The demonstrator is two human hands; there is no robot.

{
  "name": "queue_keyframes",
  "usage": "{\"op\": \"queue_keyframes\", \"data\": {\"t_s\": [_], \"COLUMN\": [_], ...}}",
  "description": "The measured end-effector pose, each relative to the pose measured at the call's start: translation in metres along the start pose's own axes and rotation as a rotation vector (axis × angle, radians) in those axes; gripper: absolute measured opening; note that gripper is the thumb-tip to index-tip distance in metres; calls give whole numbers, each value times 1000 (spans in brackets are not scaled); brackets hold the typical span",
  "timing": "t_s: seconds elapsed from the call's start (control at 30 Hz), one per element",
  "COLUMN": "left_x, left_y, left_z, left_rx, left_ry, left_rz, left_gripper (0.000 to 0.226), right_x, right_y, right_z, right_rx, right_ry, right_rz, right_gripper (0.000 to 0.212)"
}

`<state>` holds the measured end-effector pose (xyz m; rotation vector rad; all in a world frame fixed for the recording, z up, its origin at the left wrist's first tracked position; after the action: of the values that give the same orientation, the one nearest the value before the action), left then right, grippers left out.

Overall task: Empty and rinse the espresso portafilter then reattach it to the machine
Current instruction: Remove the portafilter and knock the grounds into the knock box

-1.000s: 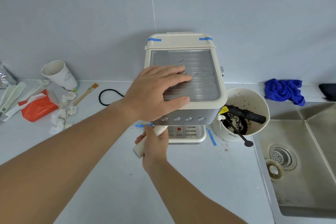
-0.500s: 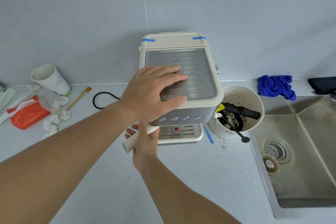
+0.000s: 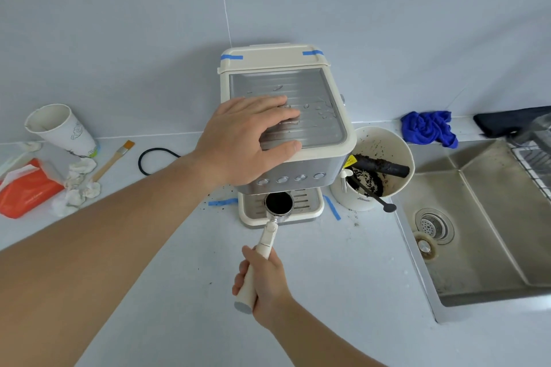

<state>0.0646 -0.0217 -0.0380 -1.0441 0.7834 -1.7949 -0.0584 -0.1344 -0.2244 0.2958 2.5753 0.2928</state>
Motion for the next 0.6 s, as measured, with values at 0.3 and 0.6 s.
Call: {"op": "queue_keyframes", "data": {"t_s": [0.3, 0.6], "left_x": [0, 5], "left_y": [0, -2], "left_z": [0, 10], "left_rx": [-29, -139], "left_ry": [4, 11], "left_rz": [27, 135], "left_gripper": [64, 74], "right_x": [-21, -72], "right_y": [-46, -115], "right_z": [-31, -63], "right_rx": [-146, -252], "right_ry": [10, 11], "right_rz": [-210, -469], "right_gripper": [18, 28]}}
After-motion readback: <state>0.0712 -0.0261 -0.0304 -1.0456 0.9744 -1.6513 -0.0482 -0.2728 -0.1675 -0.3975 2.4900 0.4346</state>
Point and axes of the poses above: each hand's wrist, its own z-axis towards the middle knuckle, its own y-axis out of the palm, x = y × z, the point moved 2 cm from there along z, towards the middle knuckle, and after that the axes turned 12 degrees about x, right-handed, at the moved point
